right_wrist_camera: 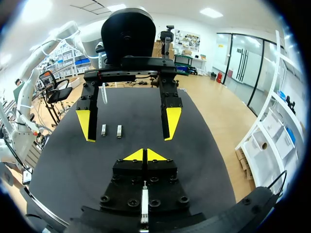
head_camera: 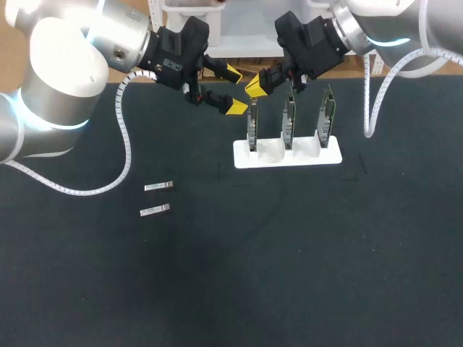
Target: Pick up the optical module with the left hand, and insert it into the network port with the right hand.
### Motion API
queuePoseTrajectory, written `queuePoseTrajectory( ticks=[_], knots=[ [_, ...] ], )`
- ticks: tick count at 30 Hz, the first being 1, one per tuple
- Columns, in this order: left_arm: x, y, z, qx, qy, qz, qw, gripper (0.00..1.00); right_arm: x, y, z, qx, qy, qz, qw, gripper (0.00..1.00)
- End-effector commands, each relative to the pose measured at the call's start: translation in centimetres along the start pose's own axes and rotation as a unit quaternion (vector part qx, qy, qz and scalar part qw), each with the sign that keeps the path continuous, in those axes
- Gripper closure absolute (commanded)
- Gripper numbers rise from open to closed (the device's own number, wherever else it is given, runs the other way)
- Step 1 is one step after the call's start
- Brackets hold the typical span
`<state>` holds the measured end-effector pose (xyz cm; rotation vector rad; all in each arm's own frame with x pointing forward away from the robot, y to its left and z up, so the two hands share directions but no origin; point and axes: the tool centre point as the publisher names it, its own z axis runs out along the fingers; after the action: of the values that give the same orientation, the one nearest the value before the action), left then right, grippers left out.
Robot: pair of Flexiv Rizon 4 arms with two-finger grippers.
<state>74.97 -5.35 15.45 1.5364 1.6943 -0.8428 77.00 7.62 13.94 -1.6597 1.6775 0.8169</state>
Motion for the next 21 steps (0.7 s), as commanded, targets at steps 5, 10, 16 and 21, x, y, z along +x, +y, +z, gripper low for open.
queuePoseTrajectory(
  ticks=[5,10,16,21],
  knots=[
    [-0.1,0.1,0.1,0.001,0.003,-0.001,1.000,0.00,0.2,-0.2,0.2,-0.002,-0.012,0.007,1.000,1.00],
    [-0.1,0.1,0.1,0.001,0.003,-0.001,1.000,0.00,-0.8,-0.2,-0.8,0.000,-0.032,0.009,0.999,1.00],
    [-0.1,0.1,0.1,0.001,0.003,-0.001,1.000,0.00,-1.5,0.0,-3.1,0.002,-0.051,0.011,0.999,1.00],
    [-0.1,0.1,0.1,0.001,0.003,-0.001,1.000,0.00,-0.9,0.2,-5.5,0.006,-0.058,0.019,0.998,1.00]
  ],
)
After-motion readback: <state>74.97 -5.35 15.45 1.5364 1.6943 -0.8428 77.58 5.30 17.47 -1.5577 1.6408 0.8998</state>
